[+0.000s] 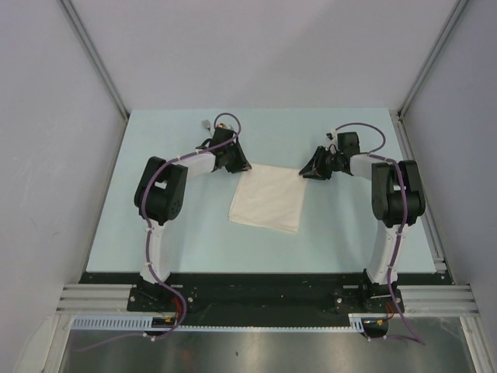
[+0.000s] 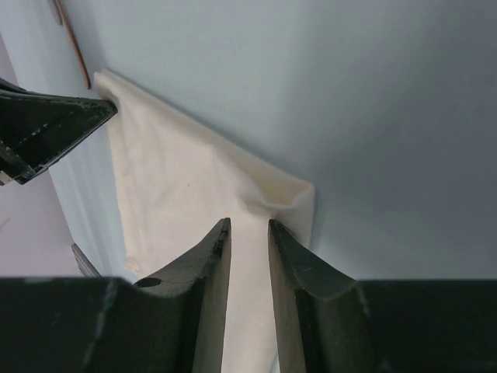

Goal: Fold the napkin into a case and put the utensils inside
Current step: Smooth out the square-folded napkin at the center of the board.

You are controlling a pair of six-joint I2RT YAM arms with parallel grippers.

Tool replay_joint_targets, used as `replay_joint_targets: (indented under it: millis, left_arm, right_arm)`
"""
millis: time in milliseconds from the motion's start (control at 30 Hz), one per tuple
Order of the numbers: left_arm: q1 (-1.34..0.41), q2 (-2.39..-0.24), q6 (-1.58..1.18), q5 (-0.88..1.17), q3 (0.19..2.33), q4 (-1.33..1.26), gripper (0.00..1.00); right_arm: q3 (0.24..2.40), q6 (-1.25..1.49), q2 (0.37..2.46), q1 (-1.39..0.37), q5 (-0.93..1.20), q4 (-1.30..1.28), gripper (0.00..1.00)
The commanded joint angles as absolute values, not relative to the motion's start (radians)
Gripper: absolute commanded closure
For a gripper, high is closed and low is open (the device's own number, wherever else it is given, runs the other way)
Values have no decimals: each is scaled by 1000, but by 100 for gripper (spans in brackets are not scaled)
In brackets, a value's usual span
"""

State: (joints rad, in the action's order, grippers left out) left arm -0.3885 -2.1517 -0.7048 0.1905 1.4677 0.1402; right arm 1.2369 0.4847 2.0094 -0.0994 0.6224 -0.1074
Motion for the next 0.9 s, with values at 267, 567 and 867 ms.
replay_joint_targets:
  millis: [267,567,867]
  left_arm:
    - [-371,-2172,-695,153,1502,239,76]
    - [-387,-2027,-670,179,1517,302,72]
    - [-518,-1636,-673,267,1274,244,62]
  right_arm:
    - [1407,433,2077,-49,578,-181,71]
    - [1243,465,1824,-81,474,-333,48]
    - [705,592,1384,-192,431,-243,26]
